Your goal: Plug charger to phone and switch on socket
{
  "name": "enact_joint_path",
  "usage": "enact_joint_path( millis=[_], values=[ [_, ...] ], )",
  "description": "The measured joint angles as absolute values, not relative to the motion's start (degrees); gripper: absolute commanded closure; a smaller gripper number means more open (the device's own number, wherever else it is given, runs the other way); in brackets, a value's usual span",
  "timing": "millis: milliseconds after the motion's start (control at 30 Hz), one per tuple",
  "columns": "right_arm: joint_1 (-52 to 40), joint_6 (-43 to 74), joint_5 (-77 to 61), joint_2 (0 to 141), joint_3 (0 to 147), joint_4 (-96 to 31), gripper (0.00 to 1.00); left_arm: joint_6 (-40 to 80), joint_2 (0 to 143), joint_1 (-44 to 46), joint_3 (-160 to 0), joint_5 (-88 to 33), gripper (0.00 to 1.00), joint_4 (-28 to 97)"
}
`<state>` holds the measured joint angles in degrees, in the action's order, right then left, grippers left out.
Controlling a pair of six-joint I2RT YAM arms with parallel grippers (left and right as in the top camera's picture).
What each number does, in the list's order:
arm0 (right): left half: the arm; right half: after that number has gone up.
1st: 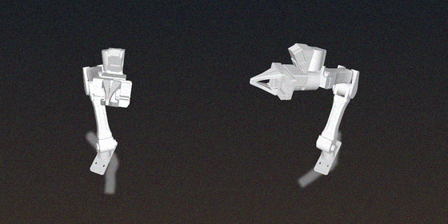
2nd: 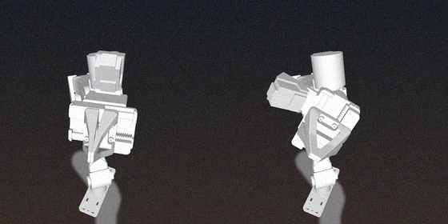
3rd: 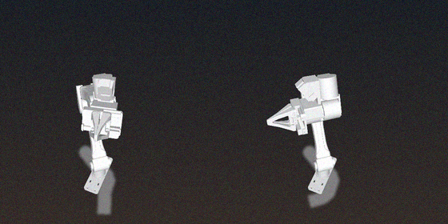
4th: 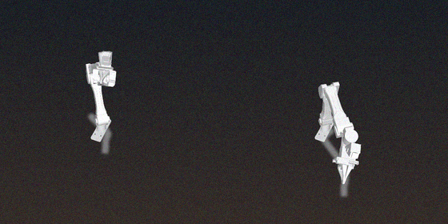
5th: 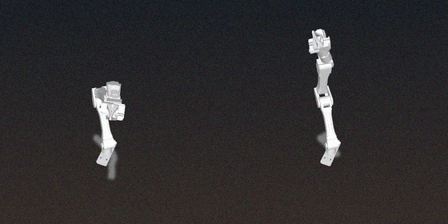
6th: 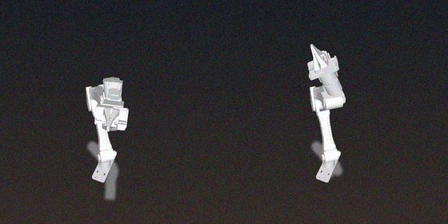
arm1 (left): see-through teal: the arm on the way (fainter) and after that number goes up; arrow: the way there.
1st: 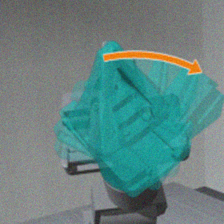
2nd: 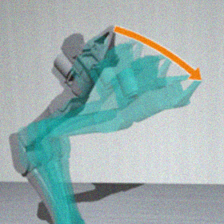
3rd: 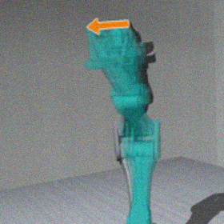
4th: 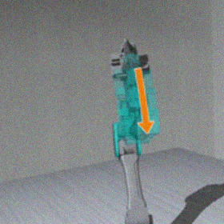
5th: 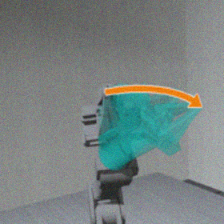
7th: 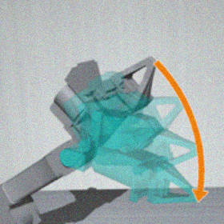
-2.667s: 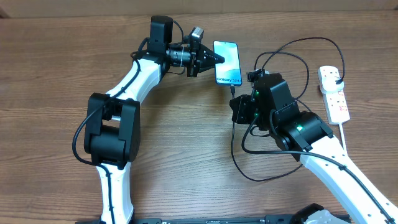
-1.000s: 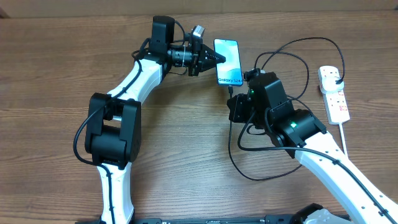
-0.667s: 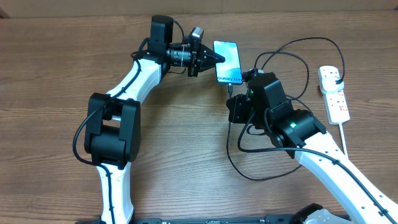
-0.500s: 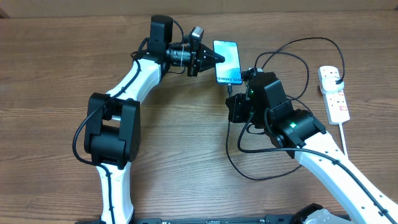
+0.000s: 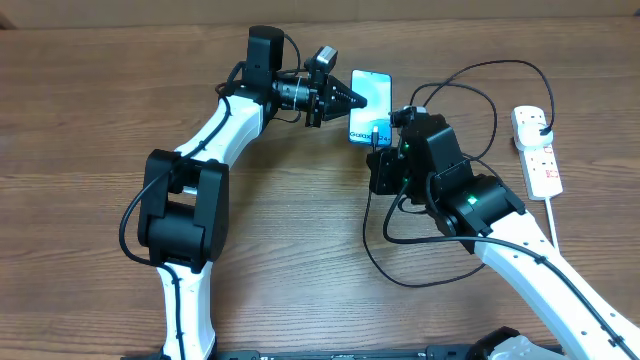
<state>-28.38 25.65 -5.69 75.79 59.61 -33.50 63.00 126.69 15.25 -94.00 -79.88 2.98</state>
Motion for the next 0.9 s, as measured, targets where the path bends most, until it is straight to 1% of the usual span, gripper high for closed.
enact_joint_path(
  millis=[167, 433, 900],
  values=[
    [-28.5, 25.7, -8.0, 75.8, 59.6, -36.7, 0.96, 63.0, 126.7, 14.2, -94.0, -77.8, 0.96, 2.9],
    [-28.5, 25.7, -8.6, 75.8, 59.6, -36.6, 0.96, 62.7, 126.7, 13.0, -94.0, -77.4, 0.96, -1.0],
    [-28.5, 25.6, -8.6, 75.8, 59.6, -34.5, 0.96, 62.7, 126.7, 13.1, -94.0, -77.4, 0.96, -1.8]
  ],
)
